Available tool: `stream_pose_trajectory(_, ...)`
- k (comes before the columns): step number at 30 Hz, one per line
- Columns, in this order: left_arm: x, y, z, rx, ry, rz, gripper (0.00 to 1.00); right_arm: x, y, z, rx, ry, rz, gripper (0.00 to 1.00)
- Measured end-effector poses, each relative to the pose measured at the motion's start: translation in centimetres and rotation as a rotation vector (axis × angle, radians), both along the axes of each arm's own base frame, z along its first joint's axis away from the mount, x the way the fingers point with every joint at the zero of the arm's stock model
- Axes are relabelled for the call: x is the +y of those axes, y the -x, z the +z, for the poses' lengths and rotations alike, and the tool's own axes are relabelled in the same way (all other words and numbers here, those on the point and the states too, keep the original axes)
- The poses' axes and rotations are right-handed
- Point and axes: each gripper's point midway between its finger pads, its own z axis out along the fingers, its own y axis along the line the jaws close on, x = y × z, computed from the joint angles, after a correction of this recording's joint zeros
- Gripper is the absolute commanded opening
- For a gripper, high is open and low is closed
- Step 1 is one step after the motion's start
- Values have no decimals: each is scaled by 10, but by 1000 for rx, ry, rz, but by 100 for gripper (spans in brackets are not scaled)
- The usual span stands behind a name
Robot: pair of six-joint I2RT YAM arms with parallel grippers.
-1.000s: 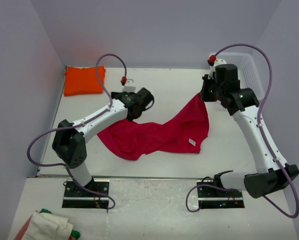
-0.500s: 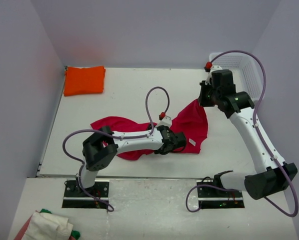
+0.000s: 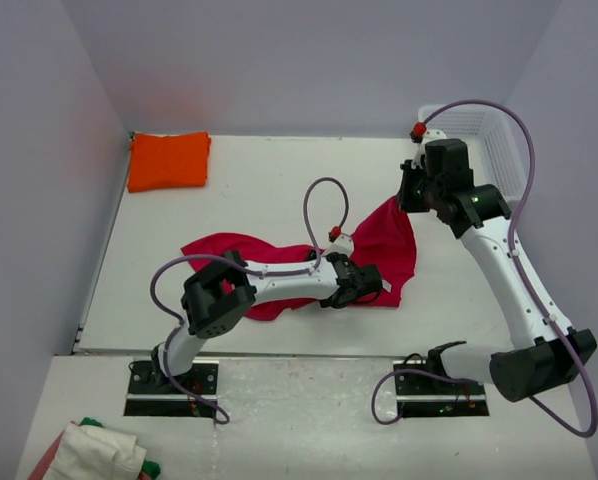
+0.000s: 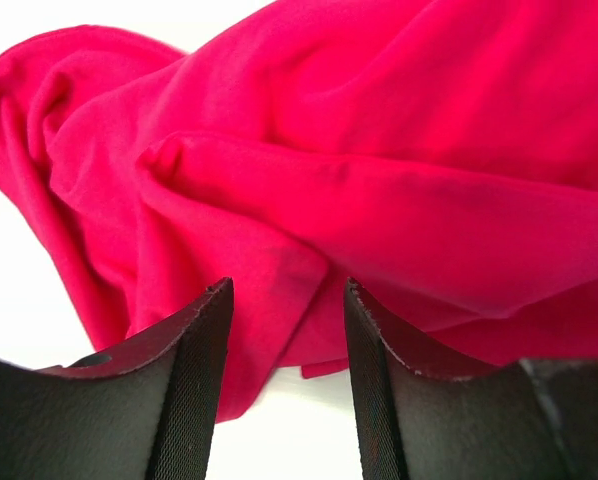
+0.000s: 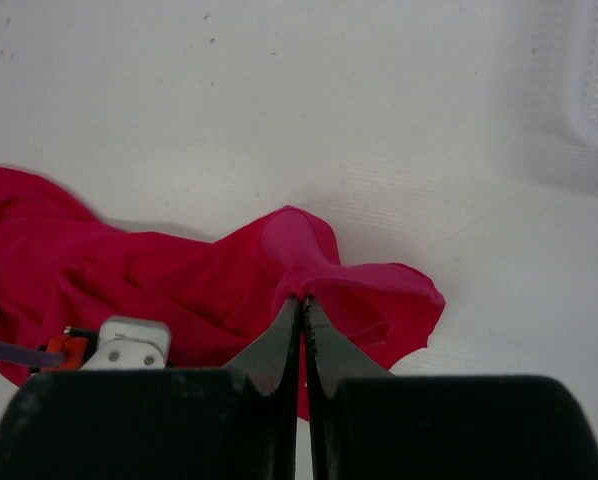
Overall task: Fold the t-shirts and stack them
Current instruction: Flatten out the tshirt
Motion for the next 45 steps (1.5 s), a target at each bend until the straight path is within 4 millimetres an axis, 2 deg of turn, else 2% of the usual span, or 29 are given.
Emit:
stream_pose_trajectory(7,-13,-4,-18,24,6,-19,50,0,1,3,-12,-5,2,0)
stream_pose_trajectory(12,-9,-8,-27,37,-10,-4,50,1,3,2,-9,-10,9,0)
stream_pose_trajectory(20,7,-19,-30,35,-16,38,49,2,4,1,-6,-11,11,0)
stream_pose_trajectory(23,14,-21,-30,36,-20,53,44,2,4,1,-6,-11,11,0)
stream_pose_trajectory(26,18,-24,-31,35,-25,62,35,2,4,1,-5,-11,11,0)
stream_pose_trajectory(33,21,-27,-29,27,-33,65,31,2,3,0,-3,-10,11,0)
stream_pose_trajectory(40,26,-32,-27,20,-46,74,19,2,2,-3,7,-7,12,0)
stream_pose_trajectory(43,28,-32,-24,16,-43,77,11,3,1,-6,15,-4,12,0)
stream_pose_trajectory(45,30,-30,-19,11,-34,82,1,3,0,-7,19,-4,12,0)
